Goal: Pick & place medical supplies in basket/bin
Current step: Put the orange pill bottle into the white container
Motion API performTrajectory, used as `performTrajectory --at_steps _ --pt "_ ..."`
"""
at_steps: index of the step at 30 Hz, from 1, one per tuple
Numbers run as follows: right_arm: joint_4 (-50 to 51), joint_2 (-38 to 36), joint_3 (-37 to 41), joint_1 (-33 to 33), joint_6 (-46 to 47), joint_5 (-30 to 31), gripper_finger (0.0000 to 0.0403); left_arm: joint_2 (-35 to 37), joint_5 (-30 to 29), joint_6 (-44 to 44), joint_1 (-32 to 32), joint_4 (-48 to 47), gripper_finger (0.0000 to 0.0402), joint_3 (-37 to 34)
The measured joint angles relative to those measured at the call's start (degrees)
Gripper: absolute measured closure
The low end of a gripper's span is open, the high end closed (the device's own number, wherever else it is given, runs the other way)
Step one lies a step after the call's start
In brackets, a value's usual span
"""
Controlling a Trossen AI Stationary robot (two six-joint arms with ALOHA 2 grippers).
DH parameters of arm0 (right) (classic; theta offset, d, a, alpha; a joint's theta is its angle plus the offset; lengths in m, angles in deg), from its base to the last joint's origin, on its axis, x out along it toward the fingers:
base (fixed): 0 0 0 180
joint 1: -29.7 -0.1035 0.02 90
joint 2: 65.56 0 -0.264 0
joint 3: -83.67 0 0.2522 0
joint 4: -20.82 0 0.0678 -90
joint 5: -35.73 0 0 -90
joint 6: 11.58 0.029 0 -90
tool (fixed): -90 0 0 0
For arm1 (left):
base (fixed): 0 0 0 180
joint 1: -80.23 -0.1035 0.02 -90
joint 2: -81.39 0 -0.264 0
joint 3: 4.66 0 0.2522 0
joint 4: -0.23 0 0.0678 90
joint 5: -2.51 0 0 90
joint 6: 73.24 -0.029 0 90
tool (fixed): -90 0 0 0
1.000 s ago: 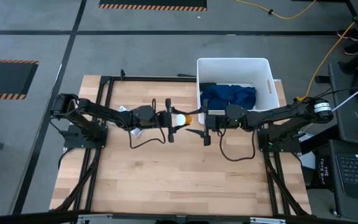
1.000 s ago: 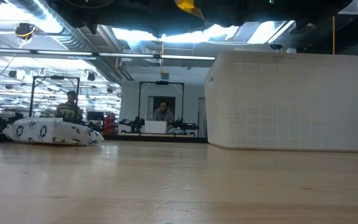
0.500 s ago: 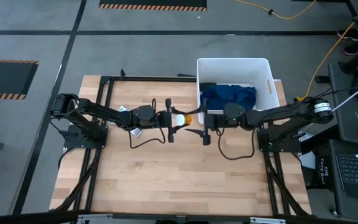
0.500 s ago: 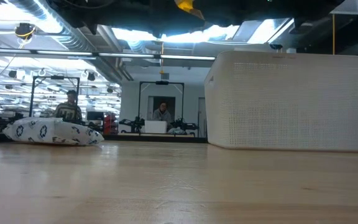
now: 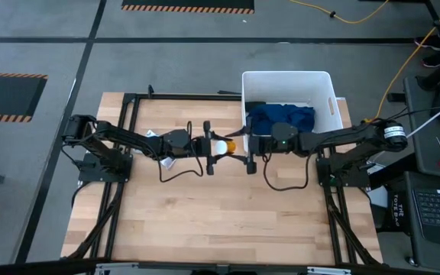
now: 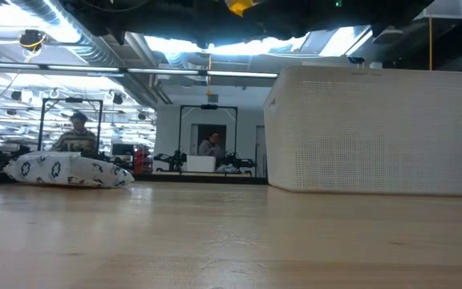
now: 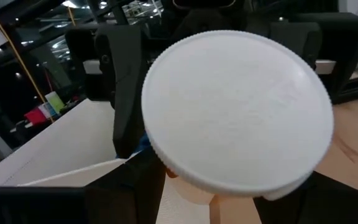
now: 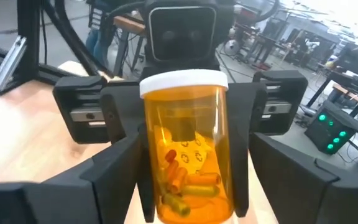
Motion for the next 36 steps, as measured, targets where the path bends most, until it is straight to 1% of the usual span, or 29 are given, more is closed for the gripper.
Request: performTrajectory --at_steps 7,11,17,21,30,33,36 --pt "0.06 0.77 -1.43 0.00 -1.84 -0.32 0.0104 -0.02 -0.46 0.03 -0.40 0.31 0.0206 -0.05" --pt "2.92 1.45 -2.96 0.00 -1.83 -1.47 0.0104 -0.02 -0.47 0.05 -0.66 0.23 0.0206 -0.05" --pt "3.49 1.77 -3.30 0.00 -2.01 -1.58 0.0107 0.00 -0.43 0.05 -0.66 0.16 0.0206 -0.05" --pt "3.45 1.76 -3.30 0.00 -2.01 -1.57 0.0127 -0.02 -0.44 0.03 -0.66 0.15 0.0206 -0.05" --pt "3.14 1.71 -3.31 0.04 -1.81 -1.17 0.0188 -0.02 -0.06 0.00 -0.64 -0.01 0.0206 -0.05" --pt "3.15 1.71 -3.31 0.04 -1.83 -1.16 0.0199 -0.02 -0.08 0.04 -0.64 -0.12 0.0206 -0.05" --pt "3.17 1.71 -3.30 0.04 -1.83 -1.16 0.0200 0.00 -0.10 0.03 -0.52 -0.38 0.0206 -0.05"
